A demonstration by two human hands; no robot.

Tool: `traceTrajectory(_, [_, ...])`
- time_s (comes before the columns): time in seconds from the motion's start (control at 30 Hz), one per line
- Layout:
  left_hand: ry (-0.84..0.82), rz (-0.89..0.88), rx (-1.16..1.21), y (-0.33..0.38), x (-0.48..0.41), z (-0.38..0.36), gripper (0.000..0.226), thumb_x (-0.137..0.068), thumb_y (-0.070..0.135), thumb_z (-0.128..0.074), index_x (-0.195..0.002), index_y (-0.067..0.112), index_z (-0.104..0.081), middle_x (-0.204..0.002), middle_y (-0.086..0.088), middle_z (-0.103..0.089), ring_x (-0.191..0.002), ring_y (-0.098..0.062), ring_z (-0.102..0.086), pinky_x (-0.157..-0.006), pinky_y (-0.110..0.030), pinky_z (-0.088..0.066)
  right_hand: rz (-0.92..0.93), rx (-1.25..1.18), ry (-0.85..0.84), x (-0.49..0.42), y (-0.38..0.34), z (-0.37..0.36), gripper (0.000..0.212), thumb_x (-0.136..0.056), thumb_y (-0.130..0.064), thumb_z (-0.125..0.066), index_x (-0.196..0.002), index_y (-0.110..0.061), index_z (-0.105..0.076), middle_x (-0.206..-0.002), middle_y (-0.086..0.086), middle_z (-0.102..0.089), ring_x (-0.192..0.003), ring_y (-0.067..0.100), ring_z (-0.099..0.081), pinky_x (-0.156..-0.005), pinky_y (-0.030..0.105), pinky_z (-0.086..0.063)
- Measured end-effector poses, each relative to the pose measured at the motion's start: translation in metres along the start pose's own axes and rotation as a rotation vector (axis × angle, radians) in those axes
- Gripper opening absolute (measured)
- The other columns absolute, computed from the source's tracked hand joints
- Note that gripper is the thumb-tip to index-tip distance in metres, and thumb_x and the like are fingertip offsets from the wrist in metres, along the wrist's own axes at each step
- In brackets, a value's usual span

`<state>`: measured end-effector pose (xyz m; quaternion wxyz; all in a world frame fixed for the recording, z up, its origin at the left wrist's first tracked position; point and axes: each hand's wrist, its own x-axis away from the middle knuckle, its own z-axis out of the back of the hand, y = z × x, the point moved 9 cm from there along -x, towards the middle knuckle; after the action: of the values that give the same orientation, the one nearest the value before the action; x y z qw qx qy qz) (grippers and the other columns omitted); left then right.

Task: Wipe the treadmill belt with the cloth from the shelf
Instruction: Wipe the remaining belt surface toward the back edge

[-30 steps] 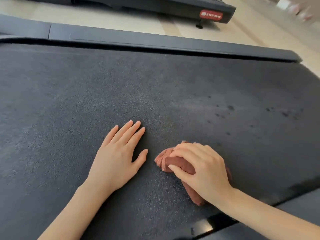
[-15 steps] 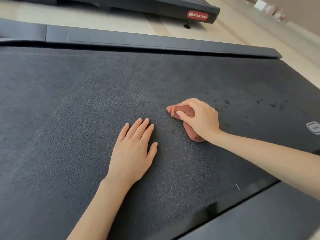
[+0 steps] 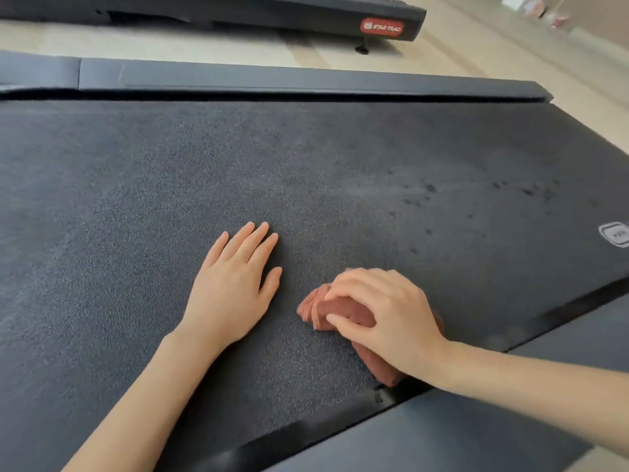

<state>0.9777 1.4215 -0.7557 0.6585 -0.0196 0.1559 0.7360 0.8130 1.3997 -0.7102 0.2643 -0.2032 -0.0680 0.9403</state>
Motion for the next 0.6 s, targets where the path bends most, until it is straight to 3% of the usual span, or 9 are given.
traceTrajectory(0.1, [-0.03, -0.009, -0.02, 0.002, 0.002, -0.001, 0.064, -0.09, 0.049, -0.027, -0.136, 0.01, -0.051, -0.145, -0.007, -0.045, -0.137, -0.024, -0.036, -0.113, -0.045, -0.023, 0.167, 0.017, 0.016, 0.003, 0.0, 0.004, 0.022, -0.086, -0.041, -0.059, -0.096, -0.025, -0.07, -0.104, -0.011, -0.066, -0.09, 0.013, -0.063, -0.073, 0.03, -0.044])
traceTrajectory(0.2, [-0.043, -0.011, -0.021, 0.002, 0.003, -0.001, 0.066, -0.091, 0.05, -0.025, -0.138, 0.01, -0.048, -0.146, -0.007, -0.042, -0.139, -0.024, -0.033, -0.114, -0.045, -0.021, 0.163, 0.031, 0.031, -0.005, 0.029, 0.01, 0.021, -0.085, -0.04, -0.059, -0.096, -0.025, -0.071, -0.102, -0.011, -0.067, -0.088, 0.014, -0.063, -0.072, 0.031, -0.046])
traceTrajectory(0.3, [-0.049, -0.019, -0.021, 0.002, 0.004, -0.002, 0.066, -0.091, 0.051, -0.025, -0.138, 0.01, -0.048, -0.146, -0.006, -0.042, -0.139, -0.023, -0.032, -0.114, -0.044, -0.021, -0.049, 0.13, 0.043, -0.014, 0.098, 0.027, 0.023, -0.086, -0.043, -0.056, -0.097, -0.029, -0.069, -0.104, -0.011, -0.067, -0.091, 0.016, -0.063, -0.071, 0.029, -0.044])
traceTrajectory(0.4, [-0.045, -0.018, -0.019, 0.001, 0.005, -0.002, 0.066, -0.091, 0.051, -0.025, -0.138, 0.011, -0.048, -0.146, -0.005, -0.042, -0.139, -0.022, -0.032, -0.114, -0.043, -0.019, -0.474, 0.162, 0.1, -0.005, 0.189, 0.055, 0.019, -0.092, -0.04, -0.058, -0.106, -0.032, -0.067, -0.114, -0.01, -0.063, -0.105, 0.019, -0.059, -0.07, 0.026, -0.036])
traceTrajectory(0.47, [-0.044, -0.006, -0.007, 0.001, 0.005, -0.002, 0.069, -0.09, 0.054, -0.024, -0.139, 0.012, -0.048, -0.147, -0.004, -0.041, -0.14, -0.021, -0.03, -0.115, -0.043, -0.018, -0.662, 0.163, 0.129, 0.007, 0.221, 0.063, 0.021, -0.092, -0.039, -0.057, -0.109, -0.029, -0.065, -0.119, -0.007, -0.061, -0.108, 0.023, -0.058, -0.073, 0.028, -0.034])
traceTrajectory(0.6, [-0.15, -0.005, 0.016, 0.008, -0.007, -0.003, 0.088, -0.08, 0.068, -0.009, -0.147, 0.017, -0.032, -0.156, 0.001, -0.022, -0.145, -0.016, -0.01, -0.118, -0.039, -0.003, -0.662, 0.157, 0.108, 0.005, 0.208, 0.057, 0.016, -0.09, -0.038, -0.06, -0.103, -0.033, -0.066, -0.115, -0.009, -0.062, -0.105, 0.02, -0.059, -0.072, 0.027, -0.034])
